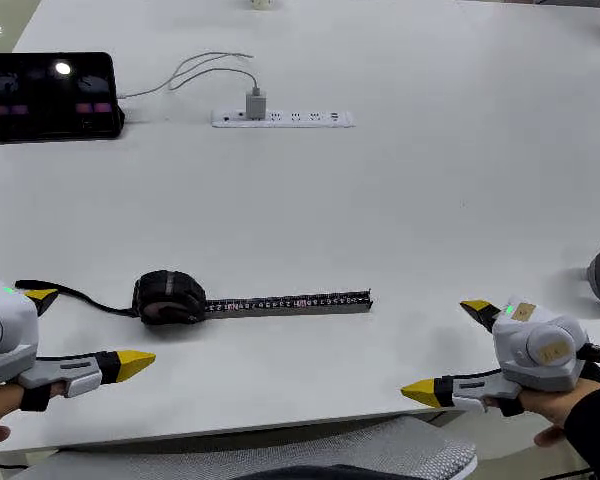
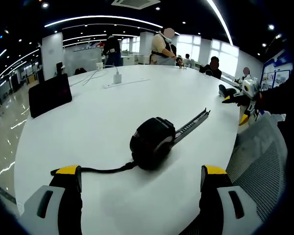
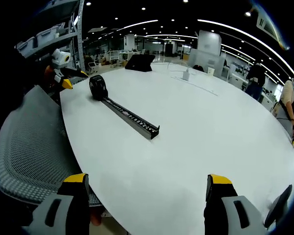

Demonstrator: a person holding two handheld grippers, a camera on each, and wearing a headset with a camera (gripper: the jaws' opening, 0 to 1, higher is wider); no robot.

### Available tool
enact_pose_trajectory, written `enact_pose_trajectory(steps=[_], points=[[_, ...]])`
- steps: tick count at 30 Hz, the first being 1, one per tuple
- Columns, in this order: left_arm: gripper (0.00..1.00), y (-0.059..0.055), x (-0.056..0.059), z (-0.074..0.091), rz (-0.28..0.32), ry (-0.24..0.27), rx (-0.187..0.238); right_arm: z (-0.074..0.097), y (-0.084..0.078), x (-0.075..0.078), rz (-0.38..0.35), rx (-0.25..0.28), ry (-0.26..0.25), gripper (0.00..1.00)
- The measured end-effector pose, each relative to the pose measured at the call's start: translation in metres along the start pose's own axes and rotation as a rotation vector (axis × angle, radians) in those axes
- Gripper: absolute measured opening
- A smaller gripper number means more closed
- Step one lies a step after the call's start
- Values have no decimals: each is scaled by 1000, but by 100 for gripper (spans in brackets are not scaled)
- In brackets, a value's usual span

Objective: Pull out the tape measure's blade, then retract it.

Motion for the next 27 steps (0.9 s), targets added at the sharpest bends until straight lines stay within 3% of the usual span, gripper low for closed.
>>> enact_pose_trajectory(steps=[7,12,20,27], points=[[99,9,10,-6,14,-12,-12,1,8,7,21,-2,14,99],[99,7,16,-10,31,-15,-45,1,15,14,58,-7,13,99],[99,6,26,-10,17,-23,-46,-2,20,23,81,-25,15,99],[99,7,32,-12,50,-29,-37,-9,21,22,109,-53,43,99]])
Point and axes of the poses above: the centre of the closed fingertips' face, and the gripper's own axes: z roughly backward along the fingers, x roughly to its right, y roughly out of its top, the point moved 5 cm from there along z, roughly backward along the fingers, and after that the axes turned 13 degrees about y, right-handed, at the moved point
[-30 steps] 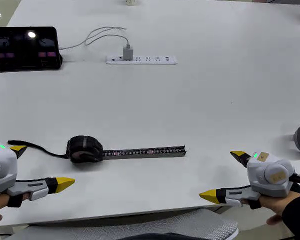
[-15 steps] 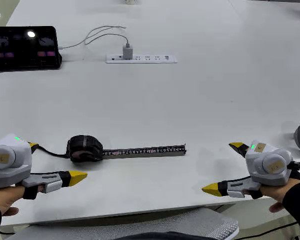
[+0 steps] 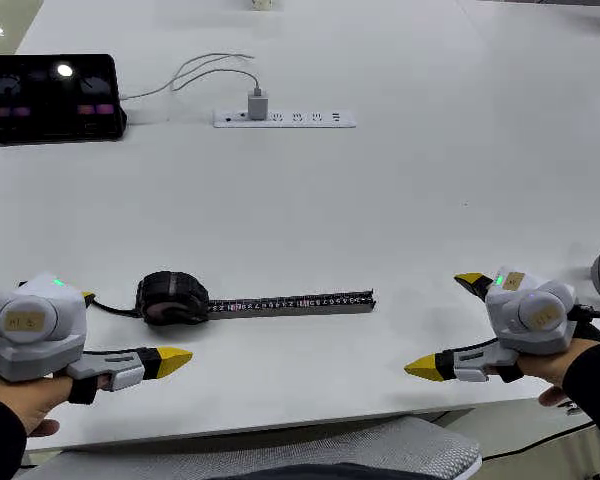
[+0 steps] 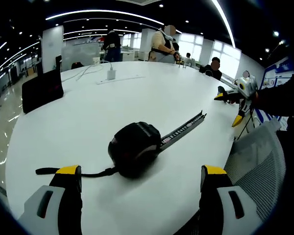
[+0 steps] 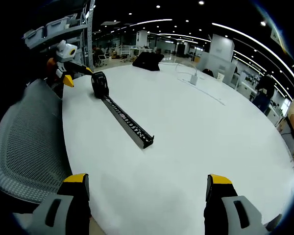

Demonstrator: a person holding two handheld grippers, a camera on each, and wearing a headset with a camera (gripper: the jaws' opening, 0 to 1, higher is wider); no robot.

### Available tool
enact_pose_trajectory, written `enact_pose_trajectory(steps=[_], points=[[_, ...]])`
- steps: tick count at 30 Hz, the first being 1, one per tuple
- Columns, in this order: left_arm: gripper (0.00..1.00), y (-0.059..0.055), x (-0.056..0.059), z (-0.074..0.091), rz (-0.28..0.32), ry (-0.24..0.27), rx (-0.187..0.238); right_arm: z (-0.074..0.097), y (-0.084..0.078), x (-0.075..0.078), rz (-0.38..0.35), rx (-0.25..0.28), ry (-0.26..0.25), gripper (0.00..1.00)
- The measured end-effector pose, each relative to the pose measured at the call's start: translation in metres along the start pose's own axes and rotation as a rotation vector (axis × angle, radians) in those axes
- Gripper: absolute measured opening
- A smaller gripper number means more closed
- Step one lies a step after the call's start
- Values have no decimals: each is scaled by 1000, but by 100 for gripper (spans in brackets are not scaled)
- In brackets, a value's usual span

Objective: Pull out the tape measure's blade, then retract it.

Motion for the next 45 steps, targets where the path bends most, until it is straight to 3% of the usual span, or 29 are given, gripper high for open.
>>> enact_pose_trajectory(steps=[7,17,28,36,41,45], points=[[99,7,6,-5,18,3,11,-9,3,-3,46,-53,56,99],[99,18,13,-11,45,9,32,-17,15,5,118,-96,93,99],[99,33,31,-19,35,6,51,-24,33,16,190,-144,137,99],[99,36,45,-27,33,35,64,-33,42,22,214,-161,161,99],[99,38,43,-35,16,115,82,-45,44,22,222,-171,181,99],[99,41,42,-39,49,150,97,-52,46,24,222,-174,194,99]])
Point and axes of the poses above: the centre of the closed fingertips' face, and the gripper's own axes: z roughly backward along the fingers, x roughly to its right, y roughly out of its top, the point moved 5 cm from there along z, roughly backward along the fingers, and after that the axes turned 13 degrees about y, right-handed, at the moved point
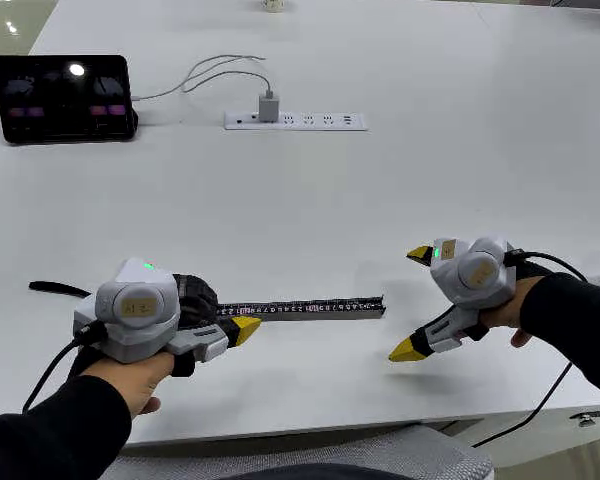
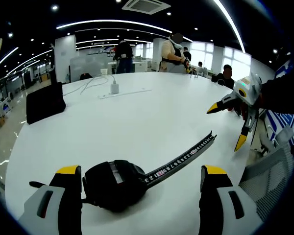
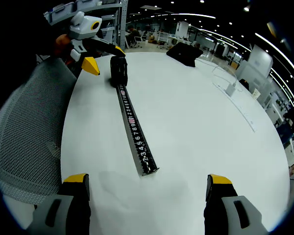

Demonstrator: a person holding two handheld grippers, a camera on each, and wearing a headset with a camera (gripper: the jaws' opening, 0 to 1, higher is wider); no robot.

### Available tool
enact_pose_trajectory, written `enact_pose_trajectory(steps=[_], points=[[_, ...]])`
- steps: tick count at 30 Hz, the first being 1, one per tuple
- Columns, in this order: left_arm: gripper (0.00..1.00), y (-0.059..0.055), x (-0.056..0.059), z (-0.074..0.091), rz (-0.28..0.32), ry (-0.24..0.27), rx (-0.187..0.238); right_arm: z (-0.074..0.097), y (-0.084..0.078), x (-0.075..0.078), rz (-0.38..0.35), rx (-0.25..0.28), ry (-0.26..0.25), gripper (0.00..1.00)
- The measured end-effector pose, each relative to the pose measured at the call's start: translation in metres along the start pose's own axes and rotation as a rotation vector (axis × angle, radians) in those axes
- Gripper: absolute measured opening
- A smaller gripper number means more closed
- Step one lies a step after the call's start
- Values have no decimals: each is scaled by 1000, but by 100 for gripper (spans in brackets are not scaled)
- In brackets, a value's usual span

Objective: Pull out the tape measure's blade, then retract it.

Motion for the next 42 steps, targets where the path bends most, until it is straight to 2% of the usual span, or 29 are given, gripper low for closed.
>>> enact_pose_trajectory(steps=[7,12,15,18,20,22,23,28,31,35,42], points=[[99,-5,1,-9,37,27,-9,-6,2,5,6,-14,21,99],[99,-2,-8,-11,65,101,15,-7,0,10,8,-29,37,99],[99,-2,-11,-14,92,119,18,-8,-1,13,3,-38,47,99],[99,-5,-15,-18,105,148,11,-9,-1,16,-7,-42,61,91],[99,-6,-16,-19,111,159,9,-11,-3,19,-13,-46,65,91],[99,-9,-16,-21,150,156,-8,-12,-3,19,-13,-52,73,89],[99,-11,-15,-21,187,149,-19,-12,-2,18,-16,-53,82,87],[99,-13,-17,-20,156,161,-10,-13,3,13,-20,-56,119,75],[99,-12,-17,-20,158,159,0,-15,3,17,-14,-60,128,67],[99,-12,-18,-21,156,159,10,-15,7,14,6,-64,144,60],[99,-14,-17,-23,158,157,11,-18,7,14,84,-128,154,42]])
Point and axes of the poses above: the centre of the closed fingertips' face, and the gripper's own axes: z roughly backward along the fingers, x roughly to its right, y roughly out of its top, the point moved 5 cm from there along z, roughly backward along the fingers, and after that the axes turned 13 degrees about y, right-handed, at the moved point
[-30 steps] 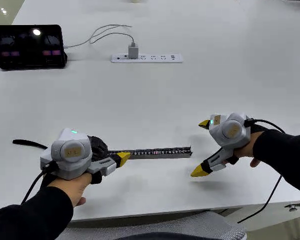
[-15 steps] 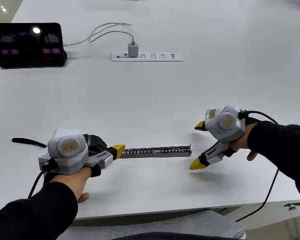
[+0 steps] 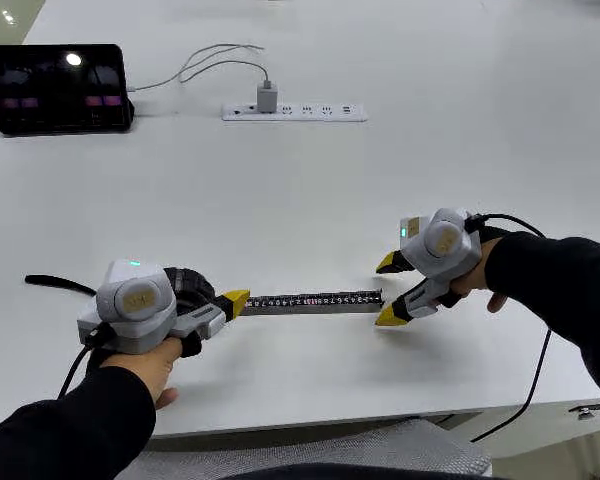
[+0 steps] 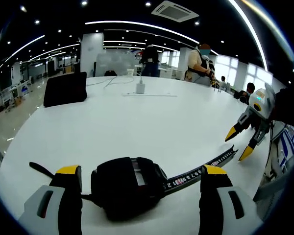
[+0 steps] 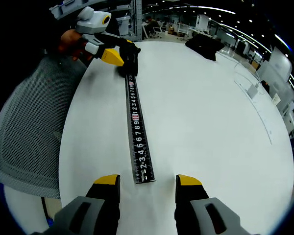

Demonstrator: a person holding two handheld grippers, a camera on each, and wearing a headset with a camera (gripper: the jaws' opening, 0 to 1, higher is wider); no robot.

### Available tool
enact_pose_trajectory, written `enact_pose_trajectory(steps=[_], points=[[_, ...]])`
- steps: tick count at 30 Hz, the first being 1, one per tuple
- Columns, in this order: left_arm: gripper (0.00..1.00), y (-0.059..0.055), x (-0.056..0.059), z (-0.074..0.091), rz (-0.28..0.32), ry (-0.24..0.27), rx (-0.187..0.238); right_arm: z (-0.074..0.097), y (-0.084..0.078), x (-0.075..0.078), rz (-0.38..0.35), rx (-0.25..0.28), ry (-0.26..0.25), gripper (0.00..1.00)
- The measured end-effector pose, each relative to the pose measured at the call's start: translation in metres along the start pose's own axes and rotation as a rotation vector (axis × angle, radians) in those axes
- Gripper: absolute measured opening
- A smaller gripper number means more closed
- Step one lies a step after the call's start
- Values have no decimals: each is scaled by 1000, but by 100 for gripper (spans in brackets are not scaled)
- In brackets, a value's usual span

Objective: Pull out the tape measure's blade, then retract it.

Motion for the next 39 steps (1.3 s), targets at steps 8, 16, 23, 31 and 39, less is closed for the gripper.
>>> enact_pose_trajectory(steps=[8,16,23,31,39], points=[[96,-1,0,-1,4,-2,2,-3,-1,0,49,-41,21,29],[95,-3,-2,-2,-6,1,3,-6,-2,-1,78,-72,37,17],[93,-6,-3,-2,-11,5,-2,-7,-1,2,81,-95,63,13],[87,-12,-12,-5,-9,30,-13,-10,5,1,156,-206,84,12],[77,-15,-11,-7,-4,30,-21,-10,6,4,15,-199,90,12]])
Point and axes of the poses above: the centre of the closed fingertips' face, and the gripper's own axes: z roughly backward along the fingers, x roughly to its right, y roughly out of its top, the point moved 5 cm from there along z, roughly backward along the fingers, and after that the axes turned 13 degrees about y, right-handed, at the moved point
